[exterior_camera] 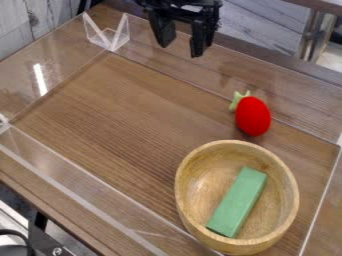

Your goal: Put the green stick in the brown bowl

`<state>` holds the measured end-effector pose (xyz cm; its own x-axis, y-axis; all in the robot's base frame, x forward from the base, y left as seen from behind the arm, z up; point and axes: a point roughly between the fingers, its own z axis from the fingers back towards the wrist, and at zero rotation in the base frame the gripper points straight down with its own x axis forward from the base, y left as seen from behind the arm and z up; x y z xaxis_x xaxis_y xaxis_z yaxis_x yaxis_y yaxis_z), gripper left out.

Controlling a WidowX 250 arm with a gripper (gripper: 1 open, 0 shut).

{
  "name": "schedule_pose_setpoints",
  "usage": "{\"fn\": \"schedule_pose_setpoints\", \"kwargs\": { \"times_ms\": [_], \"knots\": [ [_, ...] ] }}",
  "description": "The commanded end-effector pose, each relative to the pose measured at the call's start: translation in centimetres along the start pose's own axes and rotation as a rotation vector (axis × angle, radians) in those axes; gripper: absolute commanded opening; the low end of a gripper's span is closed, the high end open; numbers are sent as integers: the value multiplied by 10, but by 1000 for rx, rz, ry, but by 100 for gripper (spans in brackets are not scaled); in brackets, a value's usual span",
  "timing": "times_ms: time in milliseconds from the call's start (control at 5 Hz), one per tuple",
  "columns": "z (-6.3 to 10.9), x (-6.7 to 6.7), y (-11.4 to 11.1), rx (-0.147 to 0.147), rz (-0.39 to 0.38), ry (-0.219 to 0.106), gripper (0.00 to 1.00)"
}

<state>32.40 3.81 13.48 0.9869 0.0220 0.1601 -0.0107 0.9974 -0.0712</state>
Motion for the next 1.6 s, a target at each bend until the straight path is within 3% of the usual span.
{"fn": "schedule_pose_setpoints", "kwargs": {
  "times_ms": [0,200,600,800,1000,1200,1400],
  "knots": [
    [10,2,-8,16,63,-56,100],
    [7,4,-16,5,14,-62,100],
    [6,5,6,18,57,-47,100],
    [1,10,15,13,0,-40,100],
    [3,14,17,4,-40,-50,100],
    [10,22,14,5,-32,-53,100],
    [13,23,11,-3,-29,-30,100]
  ]
}}
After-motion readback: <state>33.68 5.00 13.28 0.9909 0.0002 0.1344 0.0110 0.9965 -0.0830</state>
